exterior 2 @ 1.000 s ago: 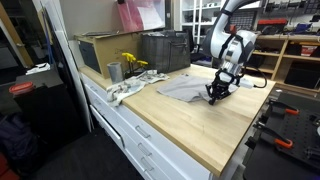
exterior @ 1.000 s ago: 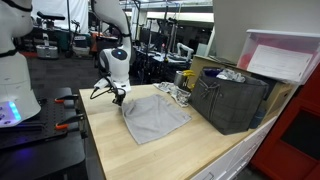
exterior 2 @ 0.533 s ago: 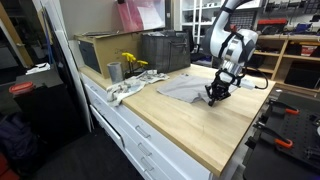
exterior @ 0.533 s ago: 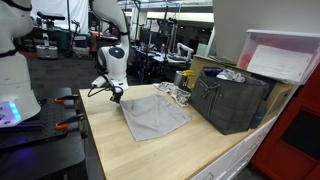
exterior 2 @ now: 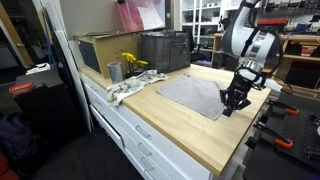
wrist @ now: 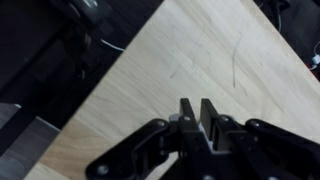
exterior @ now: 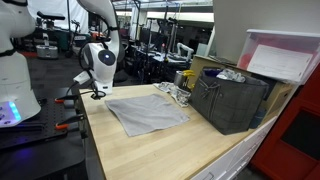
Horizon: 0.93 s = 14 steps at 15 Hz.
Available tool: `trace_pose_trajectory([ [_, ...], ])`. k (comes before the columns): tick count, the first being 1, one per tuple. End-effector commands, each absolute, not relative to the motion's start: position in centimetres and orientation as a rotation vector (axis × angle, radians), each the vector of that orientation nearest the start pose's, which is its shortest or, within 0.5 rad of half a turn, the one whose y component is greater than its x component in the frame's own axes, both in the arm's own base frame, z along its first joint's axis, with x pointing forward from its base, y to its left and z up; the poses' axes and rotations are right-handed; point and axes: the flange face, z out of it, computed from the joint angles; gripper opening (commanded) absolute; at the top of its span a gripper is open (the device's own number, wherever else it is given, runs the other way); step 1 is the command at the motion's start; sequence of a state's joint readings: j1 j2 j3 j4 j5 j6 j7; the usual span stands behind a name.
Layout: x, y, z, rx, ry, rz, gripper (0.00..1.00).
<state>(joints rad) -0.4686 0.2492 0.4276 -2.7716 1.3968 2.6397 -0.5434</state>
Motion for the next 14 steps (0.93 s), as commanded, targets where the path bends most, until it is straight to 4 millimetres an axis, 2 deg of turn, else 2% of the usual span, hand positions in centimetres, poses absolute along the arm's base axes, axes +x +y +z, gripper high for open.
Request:
trace_pose_trajectory([
  [1, 31.1, -3.1, 13.0, -2.275, 1.06, 0.29, 0.48],
  [4, 32.3, -5.0, 14.1, -2.329, 1.1, 0.177, 0.72],
  [5, 30.4, -5.1, 15.5, -2.353, 1.107, 0.139, 0.79],
  [7, 33.0, -6.1, 15.4, -2.453, 1.094, 0.062, 0.94],
  [8, 33.3, -6.2, 15.8, -2.496, 1.08, 0.037, 0.99],
  [9, 33.7, -6.3, 16.0, -2.541, 1.044, 0.021, 1.0],
  [10, 33.0, -6.1, 16.8, -2.584, 1.012, 0.01, 1.0],
  [14, 35.8, -5.2, 16.9, -2.779, 0.759, 0.053, 1.0],
])
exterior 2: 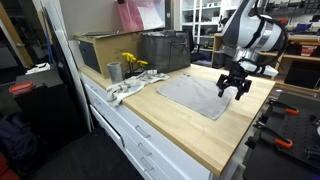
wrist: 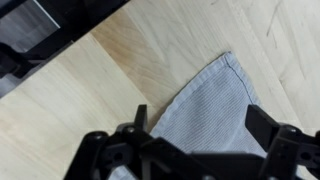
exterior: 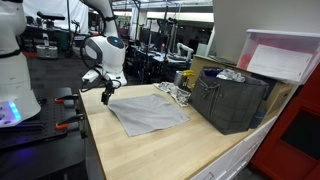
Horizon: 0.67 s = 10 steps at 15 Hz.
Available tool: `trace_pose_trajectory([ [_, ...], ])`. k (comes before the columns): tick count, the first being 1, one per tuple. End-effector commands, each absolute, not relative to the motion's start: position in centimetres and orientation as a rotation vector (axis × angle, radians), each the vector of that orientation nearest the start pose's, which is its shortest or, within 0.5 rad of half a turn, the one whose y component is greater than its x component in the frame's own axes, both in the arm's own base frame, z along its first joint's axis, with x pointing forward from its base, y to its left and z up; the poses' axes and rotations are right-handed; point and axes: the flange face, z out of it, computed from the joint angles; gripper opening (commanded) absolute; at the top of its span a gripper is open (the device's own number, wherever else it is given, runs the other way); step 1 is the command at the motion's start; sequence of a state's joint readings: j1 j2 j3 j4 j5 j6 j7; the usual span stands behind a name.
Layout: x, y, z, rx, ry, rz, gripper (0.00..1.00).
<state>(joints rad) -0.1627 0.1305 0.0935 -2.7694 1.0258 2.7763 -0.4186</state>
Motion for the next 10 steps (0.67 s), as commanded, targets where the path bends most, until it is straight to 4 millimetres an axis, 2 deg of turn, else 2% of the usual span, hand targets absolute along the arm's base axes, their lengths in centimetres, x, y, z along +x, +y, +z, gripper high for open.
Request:
trace_pose_trajectory([
  [1, 36.5, -4.9, 16.8, -2.808, 0.699, 0.097, 1.0],
  [3, 38.4, -4.5, 16.5, -2.864, 0.623, 0.184, 1.0],
  [5, 41.0, -4.6, 18.7, -2.894, 0.568, 0.282, 1.0],
  [7, 43.1, -3.3, 19.0, -2.876, 0.513, 0.435, 1.0],
  [10, 46.0, -2.0, 23.0, -2.804, 0.413, 0.549, 1.0],
])
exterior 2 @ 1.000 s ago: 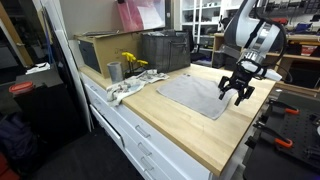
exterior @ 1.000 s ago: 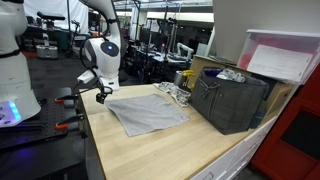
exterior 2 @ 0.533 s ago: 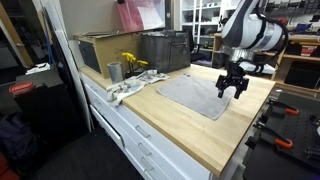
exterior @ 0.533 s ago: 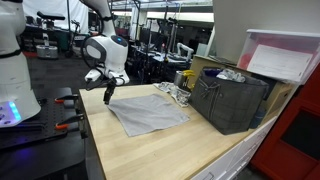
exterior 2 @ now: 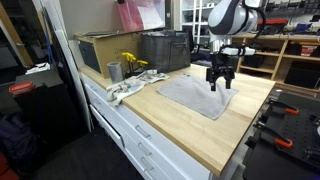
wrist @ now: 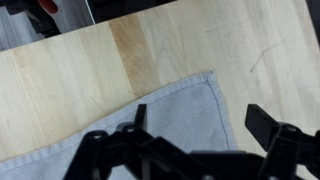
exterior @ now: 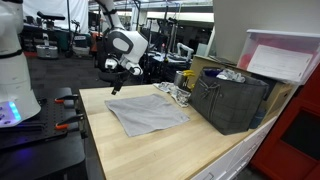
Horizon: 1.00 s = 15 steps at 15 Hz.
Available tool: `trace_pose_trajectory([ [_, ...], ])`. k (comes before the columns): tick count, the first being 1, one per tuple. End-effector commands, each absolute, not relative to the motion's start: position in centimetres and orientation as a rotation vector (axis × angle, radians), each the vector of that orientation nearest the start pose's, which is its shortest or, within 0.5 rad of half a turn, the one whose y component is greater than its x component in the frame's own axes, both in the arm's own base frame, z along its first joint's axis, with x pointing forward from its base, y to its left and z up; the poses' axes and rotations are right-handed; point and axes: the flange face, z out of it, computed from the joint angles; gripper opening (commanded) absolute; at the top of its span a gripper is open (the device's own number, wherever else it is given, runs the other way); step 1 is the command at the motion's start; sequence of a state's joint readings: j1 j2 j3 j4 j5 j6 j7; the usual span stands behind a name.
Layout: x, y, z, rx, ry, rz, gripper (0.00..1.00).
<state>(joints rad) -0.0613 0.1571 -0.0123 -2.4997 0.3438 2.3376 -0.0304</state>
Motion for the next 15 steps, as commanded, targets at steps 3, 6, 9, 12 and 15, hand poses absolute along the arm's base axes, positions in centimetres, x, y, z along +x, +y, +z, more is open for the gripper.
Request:
trace_pose_trajectory([
  [3, 48.3, -1.9, 26.8, -2.746, 0.368, 0.651, 1.0],
  [6, 48.1, -1.6, 26.6, -2.752, 0.353, 0.616, 1.0],
  [9, 48.3, -1.7, 26.6, -2.75, 0.353, 0.619, 1.0],
  [12, 49.1, -1.5, 26.7, -2.754, 0.332, 0.594, 1.0],
  [15, 52.7, -1.9, 28.4, -2.853, 0.263, 0.483, 1.0],
])
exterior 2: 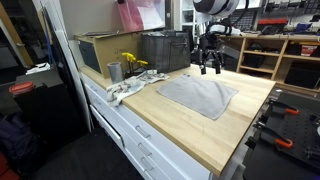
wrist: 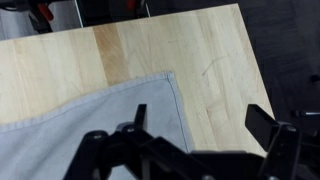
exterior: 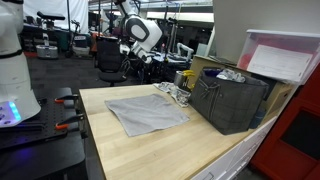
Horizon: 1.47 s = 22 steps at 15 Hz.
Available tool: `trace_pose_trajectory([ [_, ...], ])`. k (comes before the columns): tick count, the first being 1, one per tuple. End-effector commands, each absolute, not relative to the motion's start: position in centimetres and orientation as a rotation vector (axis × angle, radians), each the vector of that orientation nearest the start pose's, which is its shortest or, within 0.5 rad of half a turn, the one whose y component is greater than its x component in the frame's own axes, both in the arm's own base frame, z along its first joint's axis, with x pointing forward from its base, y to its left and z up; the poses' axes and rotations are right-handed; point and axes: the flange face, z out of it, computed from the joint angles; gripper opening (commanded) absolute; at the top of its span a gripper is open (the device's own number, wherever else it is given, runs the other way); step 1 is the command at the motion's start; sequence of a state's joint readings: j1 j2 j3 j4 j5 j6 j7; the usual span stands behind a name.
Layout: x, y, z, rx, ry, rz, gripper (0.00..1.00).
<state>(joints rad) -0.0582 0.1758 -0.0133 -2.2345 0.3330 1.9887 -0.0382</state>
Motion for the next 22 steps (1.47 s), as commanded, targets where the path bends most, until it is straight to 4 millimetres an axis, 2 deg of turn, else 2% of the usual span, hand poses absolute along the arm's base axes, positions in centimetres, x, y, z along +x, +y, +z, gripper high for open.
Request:
trace_pose_trajectory([
  [1, 54.0, -2.3, 29.2, -2.896, 0.238, 0.442, 1.0],
  [5, 58.4, -4.1, 32.2, -3.041, 0.116, 0.292, 1.0],
  [10, 61.9, -6.6, 36.3, -3.142, 0.001, 0.125, 1.0],
  [13, 62.9, -7.8, 38.7, -3.156, -0.067, 0.042, 1.0],
  [17, 63.5, -8.6, 40.9, -3.129, -0.13, -0.003, 1.0],
  [18, 63.1, -8.2, 39.9, -3.146, -0.086, 0.007, 1.0],
  [22, 63.3, -8.3, 40.4, -3.144, -0.112, -0.01, 1.0],
])
